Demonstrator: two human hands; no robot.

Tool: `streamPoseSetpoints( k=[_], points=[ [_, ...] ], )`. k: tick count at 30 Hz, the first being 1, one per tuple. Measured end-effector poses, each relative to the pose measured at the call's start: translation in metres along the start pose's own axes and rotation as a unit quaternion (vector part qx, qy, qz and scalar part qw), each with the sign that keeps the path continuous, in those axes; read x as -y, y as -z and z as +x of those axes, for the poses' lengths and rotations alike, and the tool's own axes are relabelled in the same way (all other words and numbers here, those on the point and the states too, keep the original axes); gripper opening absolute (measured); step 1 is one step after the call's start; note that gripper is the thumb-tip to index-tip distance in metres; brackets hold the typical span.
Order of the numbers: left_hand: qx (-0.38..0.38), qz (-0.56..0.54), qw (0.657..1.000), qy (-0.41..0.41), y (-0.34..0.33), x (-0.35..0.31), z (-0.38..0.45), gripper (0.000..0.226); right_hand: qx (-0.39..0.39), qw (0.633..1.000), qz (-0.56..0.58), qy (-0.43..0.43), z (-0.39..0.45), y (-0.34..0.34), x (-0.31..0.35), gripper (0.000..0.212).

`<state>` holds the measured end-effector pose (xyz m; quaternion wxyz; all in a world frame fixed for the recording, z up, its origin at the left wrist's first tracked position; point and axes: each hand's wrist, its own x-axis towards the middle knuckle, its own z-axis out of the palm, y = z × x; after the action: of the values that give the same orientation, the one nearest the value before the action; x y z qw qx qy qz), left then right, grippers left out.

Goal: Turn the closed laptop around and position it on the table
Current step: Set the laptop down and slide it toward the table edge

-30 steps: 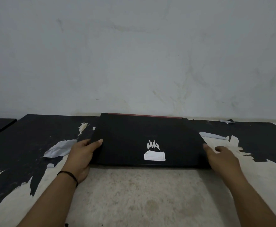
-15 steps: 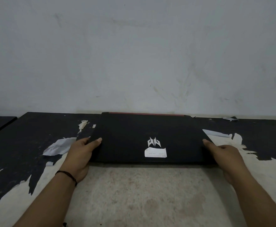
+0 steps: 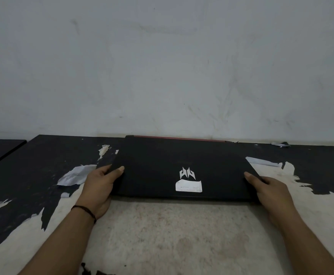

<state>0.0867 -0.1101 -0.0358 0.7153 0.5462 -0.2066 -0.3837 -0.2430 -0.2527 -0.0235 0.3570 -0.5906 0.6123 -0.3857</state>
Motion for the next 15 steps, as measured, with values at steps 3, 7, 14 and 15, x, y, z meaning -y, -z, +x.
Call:
streamPoseSetpoints(
  k=[3, 7, 14, 15],
  points=[
    [-0.007, 0.004, 1.0, -0.011, 0.0, 0.0, -0.006, 0.014, 0.003, 1.0, 0.005, 0.005, -0.001, 0.001, -0.001, 0.03],
    [-0.009, 0.01, 0.999, -0.031, 0.0, -0.001, -0.014, 0.011, -0.009, 1.0, 0.023, 0.007, -0.005, 0.002, -0.004, 0.036],
    [-0.008, 0.026, 0.999, -0.044, 0.007, -0.001, -0.026, 0.017, -0.018, 0.999, 0.044, 0.02, -0.019, 0.008, -0.006, 0.027],
    [-0.009, 0.029, 0.999, -0.041, 0.009, -0.001, -0.027, 0.018, -0.021, 0.999, 0.041, 0.023, -0.021, 0.009, -0.007, 0.027]
  ],
)
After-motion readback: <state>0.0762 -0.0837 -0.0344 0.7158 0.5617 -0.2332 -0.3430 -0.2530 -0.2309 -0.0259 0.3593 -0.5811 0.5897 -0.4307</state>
